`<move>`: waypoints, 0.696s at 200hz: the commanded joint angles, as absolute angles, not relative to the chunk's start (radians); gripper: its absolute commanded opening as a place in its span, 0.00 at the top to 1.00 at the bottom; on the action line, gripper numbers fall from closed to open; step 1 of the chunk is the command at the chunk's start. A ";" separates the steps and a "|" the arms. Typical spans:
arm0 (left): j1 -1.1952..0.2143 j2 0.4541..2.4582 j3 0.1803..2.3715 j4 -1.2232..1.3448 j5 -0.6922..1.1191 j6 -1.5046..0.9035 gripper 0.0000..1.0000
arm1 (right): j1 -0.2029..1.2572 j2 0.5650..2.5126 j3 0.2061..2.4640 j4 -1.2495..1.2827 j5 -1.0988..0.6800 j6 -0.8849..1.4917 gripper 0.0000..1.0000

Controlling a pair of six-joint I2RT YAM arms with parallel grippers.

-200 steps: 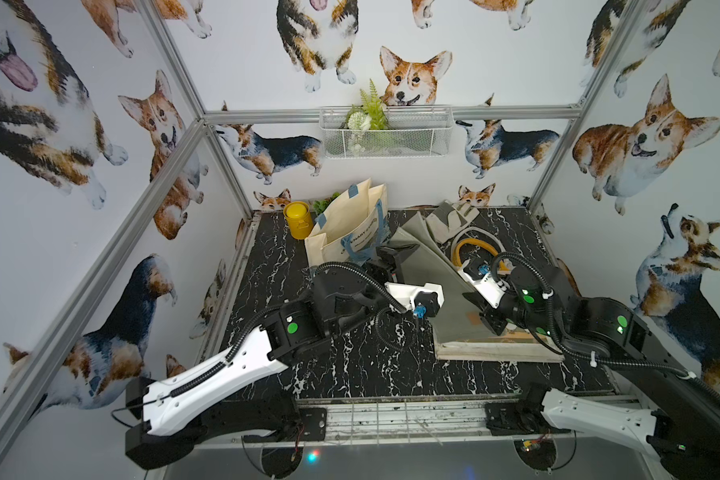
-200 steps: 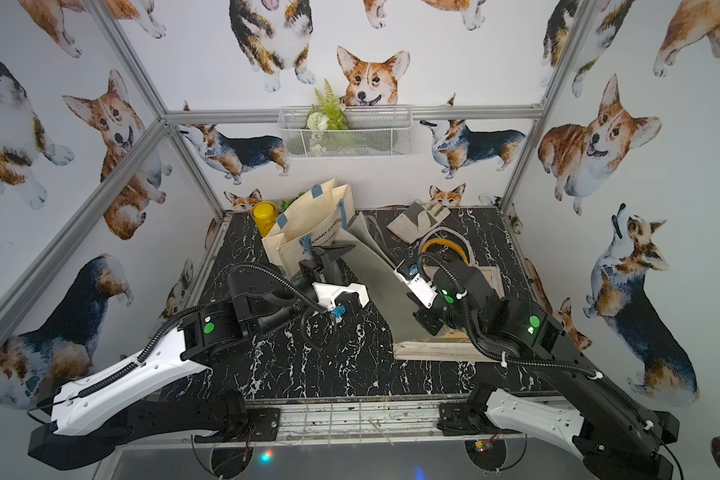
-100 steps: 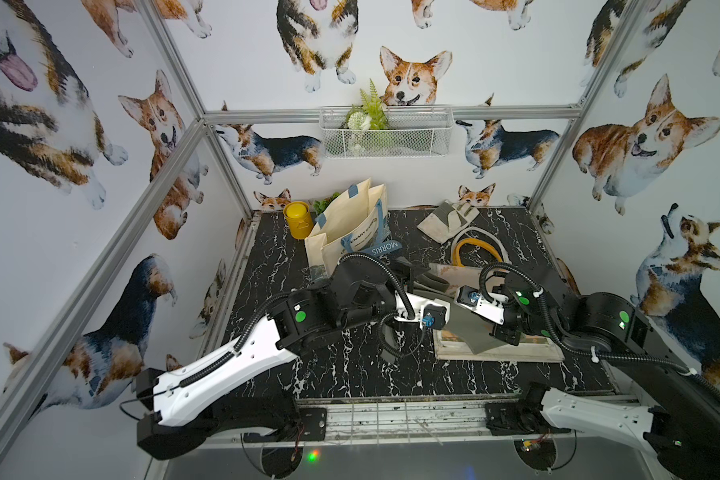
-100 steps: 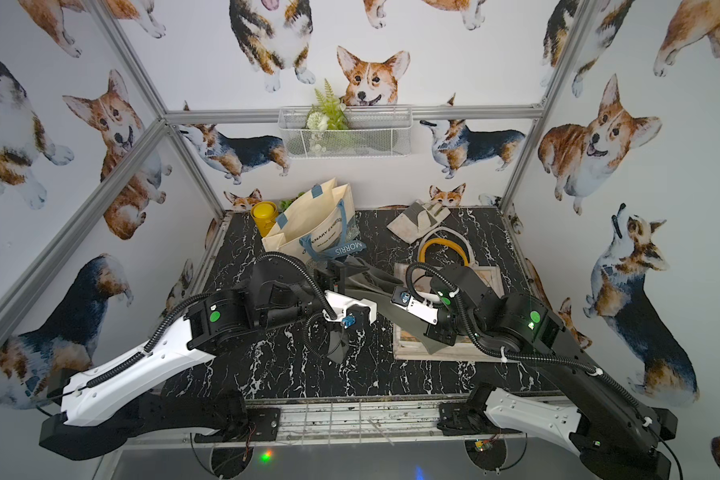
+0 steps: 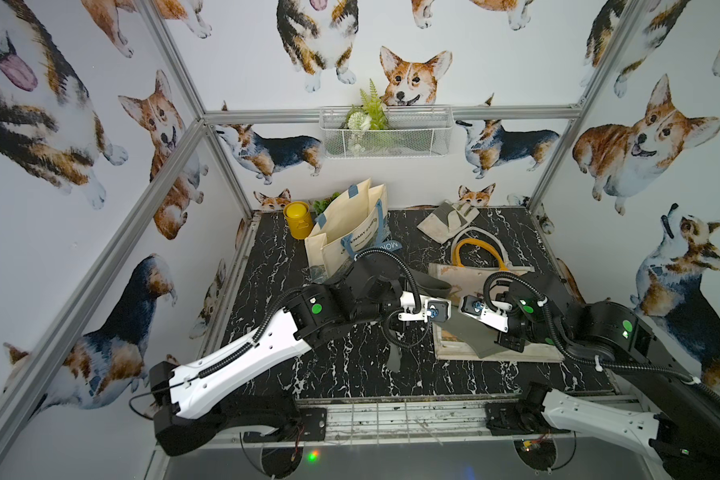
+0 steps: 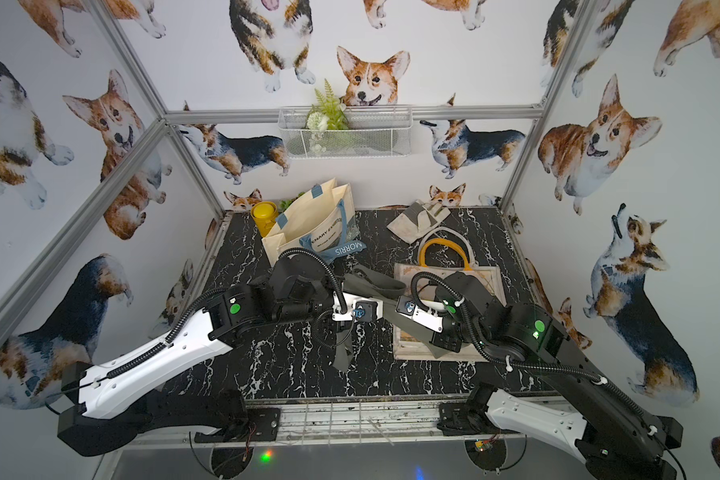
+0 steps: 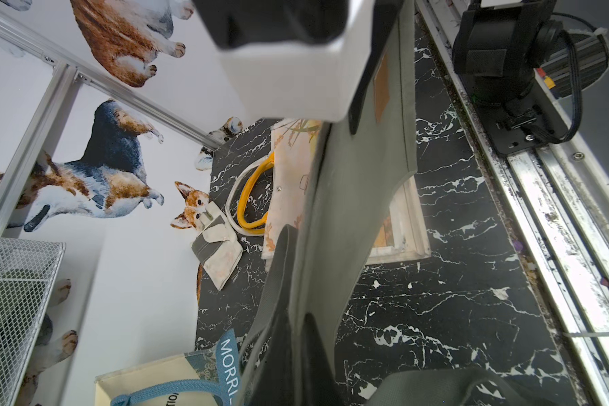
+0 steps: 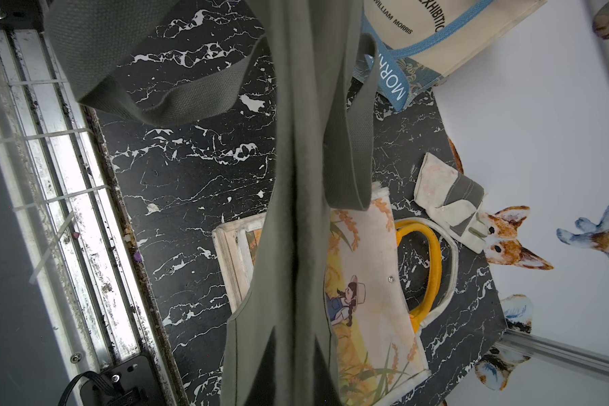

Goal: Put away the canvas bag
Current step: Press the canvas bag.

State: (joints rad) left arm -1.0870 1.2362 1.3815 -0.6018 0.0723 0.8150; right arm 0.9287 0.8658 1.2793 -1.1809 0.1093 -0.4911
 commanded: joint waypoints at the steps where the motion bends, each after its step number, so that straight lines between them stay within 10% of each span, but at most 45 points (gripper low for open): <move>1: -1.079 1.237 1.393 -0.634 0.039 0.802 1.00 | 0.930 0.849 1.267 -1.094 0.076 -0.473 1.00; 28: -1.073 1.218 1.384 -0.583 0.012 0.761 1.00 | 0.930 0.829 1.229 -1.076 0.082 -0.428 0.97; 61: -1.038 1.167 1.392 -0.545 0.066 0.665 1.00 | 0.929 0.786 1.148 -1.060 0.080 -0.346 0.52; 82: -1.000 1.136 1.400 -0.536 0.120 0.601 1.00 | 0.929 0.737 1.084 -1.033 0.074 -0.301 0.48; 108: -0.982 1.099 1.378 -0.513 0.162 0.568 1.00 | 0.928 0.684 1.023 -0.960 0.065 -0.290 0.53; 139: -0.979 1.074 1.348 -0.546 0.110 0.579 1.00 | 0.928 0.695 1.052 -0.943 0.107 -0.336 0.94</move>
